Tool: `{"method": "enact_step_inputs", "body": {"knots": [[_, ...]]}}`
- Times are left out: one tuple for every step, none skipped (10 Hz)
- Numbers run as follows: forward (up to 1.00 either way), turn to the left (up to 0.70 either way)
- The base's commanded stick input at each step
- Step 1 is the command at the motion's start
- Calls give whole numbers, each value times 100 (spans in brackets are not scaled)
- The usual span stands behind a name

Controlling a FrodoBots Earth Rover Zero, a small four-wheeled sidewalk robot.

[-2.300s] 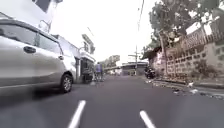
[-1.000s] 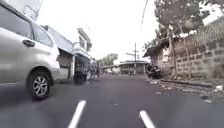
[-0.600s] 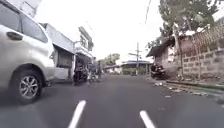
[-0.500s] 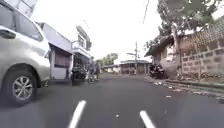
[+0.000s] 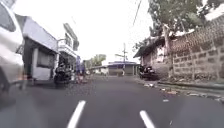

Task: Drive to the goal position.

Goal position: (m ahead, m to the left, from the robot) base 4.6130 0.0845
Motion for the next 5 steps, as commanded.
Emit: {"method": "enact_step_inputs", "body": {"knots": [[100, -22], [100, -19], [100, -16], [100, -12], [100, -9]]}}
